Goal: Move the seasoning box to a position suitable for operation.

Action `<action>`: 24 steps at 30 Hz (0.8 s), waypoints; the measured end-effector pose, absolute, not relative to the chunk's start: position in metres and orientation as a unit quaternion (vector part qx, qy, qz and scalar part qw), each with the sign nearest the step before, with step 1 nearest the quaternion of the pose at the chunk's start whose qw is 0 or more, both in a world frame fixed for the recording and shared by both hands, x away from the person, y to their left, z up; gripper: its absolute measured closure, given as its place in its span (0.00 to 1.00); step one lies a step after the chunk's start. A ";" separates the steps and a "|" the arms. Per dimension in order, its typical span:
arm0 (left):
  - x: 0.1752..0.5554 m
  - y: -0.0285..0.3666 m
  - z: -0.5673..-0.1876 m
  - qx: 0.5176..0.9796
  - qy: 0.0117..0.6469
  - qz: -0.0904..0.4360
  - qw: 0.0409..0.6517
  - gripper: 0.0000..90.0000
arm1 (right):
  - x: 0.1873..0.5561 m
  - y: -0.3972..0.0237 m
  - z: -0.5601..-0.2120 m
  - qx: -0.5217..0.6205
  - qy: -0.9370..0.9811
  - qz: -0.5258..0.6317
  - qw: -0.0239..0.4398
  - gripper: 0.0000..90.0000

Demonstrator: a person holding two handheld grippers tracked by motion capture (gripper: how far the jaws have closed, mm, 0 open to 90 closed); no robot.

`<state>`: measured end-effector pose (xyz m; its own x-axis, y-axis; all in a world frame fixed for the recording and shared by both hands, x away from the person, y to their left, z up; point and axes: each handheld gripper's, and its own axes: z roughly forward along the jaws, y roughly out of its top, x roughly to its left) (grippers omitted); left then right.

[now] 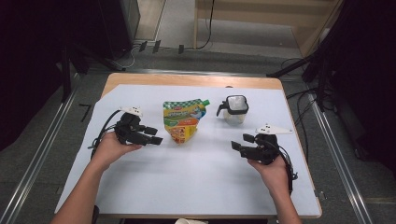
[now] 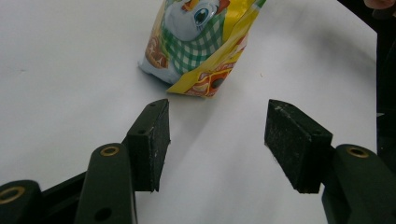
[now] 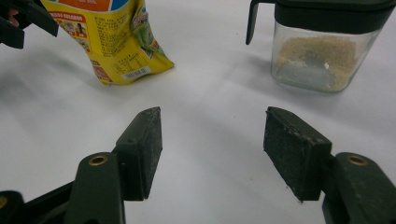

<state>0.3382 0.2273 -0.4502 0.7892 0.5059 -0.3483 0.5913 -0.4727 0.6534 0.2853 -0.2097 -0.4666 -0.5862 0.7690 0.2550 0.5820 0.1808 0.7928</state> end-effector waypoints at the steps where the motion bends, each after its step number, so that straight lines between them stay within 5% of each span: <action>1: 0.338 0.227 -0.450 0.855 0.321 -0.054 0.403 0.48 | 0.286 -0.208 -0.467 0.445 0.762 0.459 0.100 0.42; 13: 0.340 0.232 -0.449 0.849 0.329 -0.053 0.410 0.47 | 0.312 -0.191 -0.471 0.437 0.775 0.451 0.073 0.46; 24: 0.339 0.232 -0.449 0.852 0.325 -0.058 0.406 0.46 | 0.336 -0.195 -0.478 0.486 0.756 0.428 0.098 0.39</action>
<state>0.3389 0.2319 -0.4492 0.7821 0.5067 -0.3627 0.6008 -0.4590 0.6545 0.3364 -0.1952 -0.4782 -0.5075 0.8192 0.2671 0.6509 0.1613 0.7418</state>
